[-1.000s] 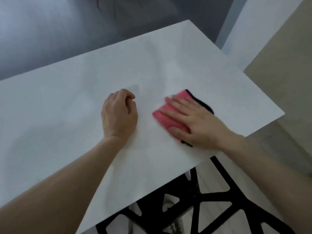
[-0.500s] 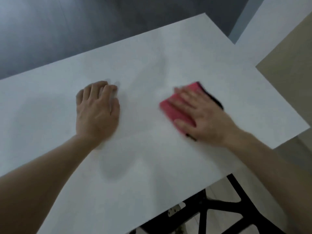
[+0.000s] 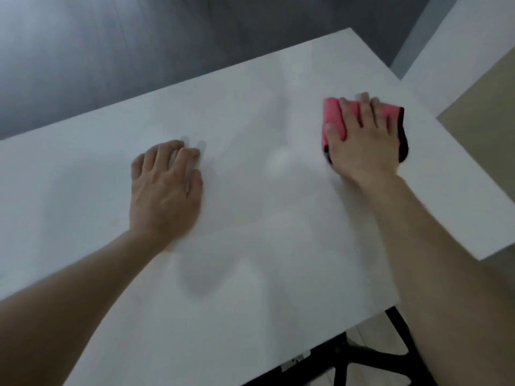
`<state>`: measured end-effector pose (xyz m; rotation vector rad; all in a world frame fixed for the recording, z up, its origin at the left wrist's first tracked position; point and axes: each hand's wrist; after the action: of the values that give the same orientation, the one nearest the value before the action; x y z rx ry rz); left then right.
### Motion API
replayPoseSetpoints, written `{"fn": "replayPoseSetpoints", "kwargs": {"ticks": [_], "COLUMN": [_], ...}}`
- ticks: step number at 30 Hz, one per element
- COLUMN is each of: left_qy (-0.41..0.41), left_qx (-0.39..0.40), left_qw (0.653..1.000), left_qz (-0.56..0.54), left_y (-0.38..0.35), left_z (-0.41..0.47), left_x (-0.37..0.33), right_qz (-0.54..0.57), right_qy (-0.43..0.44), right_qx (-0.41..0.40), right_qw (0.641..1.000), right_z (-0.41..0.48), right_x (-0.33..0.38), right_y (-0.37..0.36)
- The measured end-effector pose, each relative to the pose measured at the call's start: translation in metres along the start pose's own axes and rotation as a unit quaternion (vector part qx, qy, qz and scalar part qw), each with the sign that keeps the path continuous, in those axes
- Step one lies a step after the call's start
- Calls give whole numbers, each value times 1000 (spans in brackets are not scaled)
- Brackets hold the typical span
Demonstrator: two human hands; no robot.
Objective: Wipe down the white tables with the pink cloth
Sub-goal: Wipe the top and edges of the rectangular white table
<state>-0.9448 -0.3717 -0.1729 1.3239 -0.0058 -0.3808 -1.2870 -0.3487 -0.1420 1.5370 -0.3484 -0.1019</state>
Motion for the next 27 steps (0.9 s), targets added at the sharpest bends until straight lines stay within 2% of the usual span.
{"fn": "replayPoseSetpoints", "kwargs": {"ticks": [1,2,3,5,7,8,9,11,13,14,15,16,18,19,20,21,23,24,25,26,27], "left_qy": [0,3,6,21,34,32,29,31,32,36,46,60,88,95,95,91,91,91,92,93,92], "left_qx": [2,5,8,16,25,29,32,37,38,37,34,30,30,35,40,44,44,44,43,41,41], "left_qw": [1000,1000,1000,1000,999,999,999,999,999,999,998,998,996,995,995,995,995,995,995,995,995], "left_qz": [1,2,0,-16,-25,-23,-20,-17,-15,-17,-18,-16,-9,-6,-2,2,6,8,9,11,12], "left_y": [1,3,5,8,9,9,10,11,11,12,12,12,11,11,11,11,12,12,12,12,13], "left_z": [-1,-2,-3,-3,-3,-3,-3,-1,-1,-2,-3,-3,-3,-3,-4,-3,-2,-1,-1,-2,-2], "left_x": [0,-1,-1,-3,-4,-4,-5,-7,-7,-8,-8,-7,-6,-5,-4,-5,-9,-10,-9,-9,-9], "right_qz": [3,7,23,39,28,28,14,-26,-12,-19,-17,-5,10,13,16,5,-13,1,5,4,4], "right_qy": [-17,31,127,350,456,450,409,239,65,45,97,198,411,455,445,387,186,87,23,18,85], "right_qx": [-12,-10,1,43,44,45,42,19,13,5,3,11,61,70,74,73,50,38,25,13,17], "right_qw": [1000,999,992,935,888,891,911,970,998,999,995,980,909,888,892,919,981,995,999,1000,996], "right_z": [7,3,-11,-52,-65,-54,-35,18,60,65,58,43,6,1,12,34,89,109,119,116,102], "right_x": [34,75,113,145,104,71,35,-15,4,37,75,105,117,99,74,46,13,17,42,82,125], "right_y": [-5,-12,-19,-30,-28,-23,-18,-2,0,-6,-14,-22,-31,-28,-21,-14,2,3,-1,-8,-14]}}
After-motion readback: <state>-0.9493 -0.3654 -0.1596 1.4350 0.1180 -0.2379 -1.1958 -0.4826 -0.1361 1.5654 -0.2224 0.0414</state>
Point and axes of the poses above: each hand's wrist, its own z-axis towards the middle knuckle, its own y-axis out of the back of the hand, x = y × z, and after that the axes turned 6 degrees about y, right-handed
